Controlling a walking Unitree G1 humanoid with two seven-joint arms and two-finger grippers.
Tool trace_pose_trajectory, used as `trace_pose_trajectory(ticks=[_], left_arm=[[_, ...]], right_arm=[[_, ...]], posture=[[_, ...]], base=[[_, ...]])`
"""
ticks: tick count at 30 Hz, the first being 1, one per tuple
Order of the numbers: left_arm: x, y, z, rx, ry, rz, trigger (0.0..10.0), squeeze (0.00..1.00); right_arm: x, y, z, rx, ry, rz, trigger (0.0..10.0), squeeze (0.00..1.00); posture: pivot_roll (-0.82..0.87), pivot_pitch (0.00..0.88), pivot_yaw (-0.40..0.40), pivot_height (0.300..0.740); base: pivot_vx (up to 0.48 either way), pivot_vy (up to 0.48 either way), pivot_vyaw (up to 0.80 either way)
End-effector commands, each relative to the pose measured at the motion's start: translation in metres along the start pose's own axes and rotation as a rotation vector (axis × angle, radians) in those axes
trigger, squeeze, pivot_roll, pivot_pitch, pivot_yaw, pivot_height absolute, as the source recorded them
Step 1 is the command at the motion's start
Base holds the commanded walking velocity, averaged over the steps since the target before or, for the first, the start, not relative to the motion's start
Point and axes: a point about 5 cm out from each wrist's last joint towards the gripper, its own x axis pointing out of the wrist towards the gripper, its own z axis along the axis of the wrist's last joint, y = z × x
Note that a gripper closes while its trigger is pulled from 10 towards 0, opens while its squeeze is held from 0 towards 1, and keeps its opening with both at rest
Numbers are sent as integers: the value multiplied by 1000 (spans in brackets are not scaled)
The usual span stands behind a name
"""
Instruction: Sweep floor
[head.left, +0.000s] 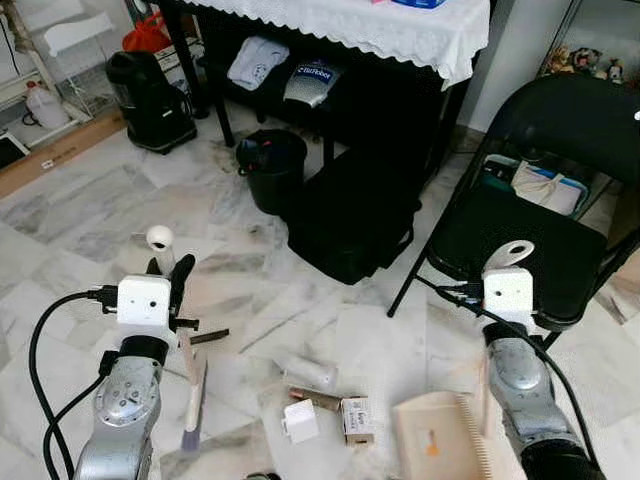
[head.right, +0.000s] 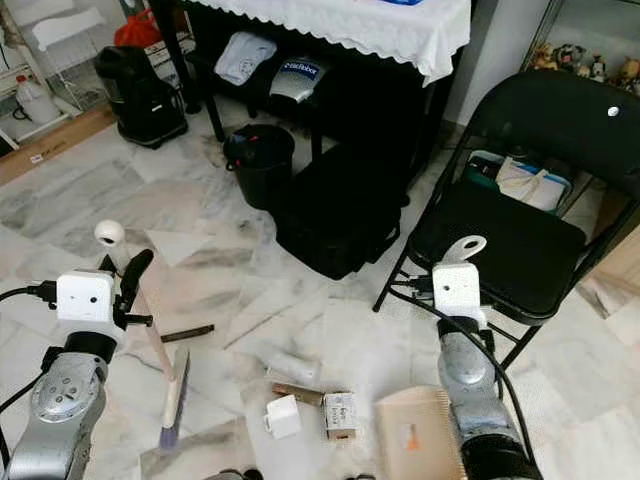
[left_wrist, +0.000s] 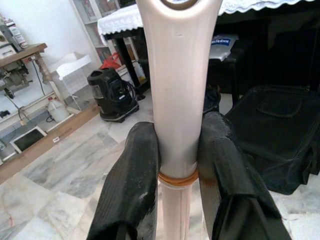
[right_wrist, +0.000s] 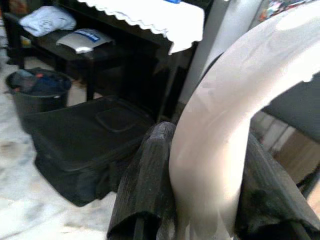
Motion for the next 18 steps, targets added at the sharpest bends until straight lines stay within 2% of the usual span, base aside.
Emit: trace_pose_trajectory(ticks=[1, 13, 18], left_arm=[[2, 5, 7, 8, -27, 10, 10000, 0], [-1, 8, 12, 16, -37, -2, 10000, 0], [-3, 9, 14, 22, -35, -17, 10000, 0]], right_arm=[[5, -3, 7, -3, -36, -14, 10000, 0], [10, 12, 12, 20, -92, -3, 10000, 0], [12, 12, 13, 12, -102, -30, 10000, 0]], posture=[[-7, 212, 29, 740], [29, 246, 61, 740], [35, 246, 74, 740]], base=[[0, 0, 0], [0, 0, 0], [0, 0, 0]])
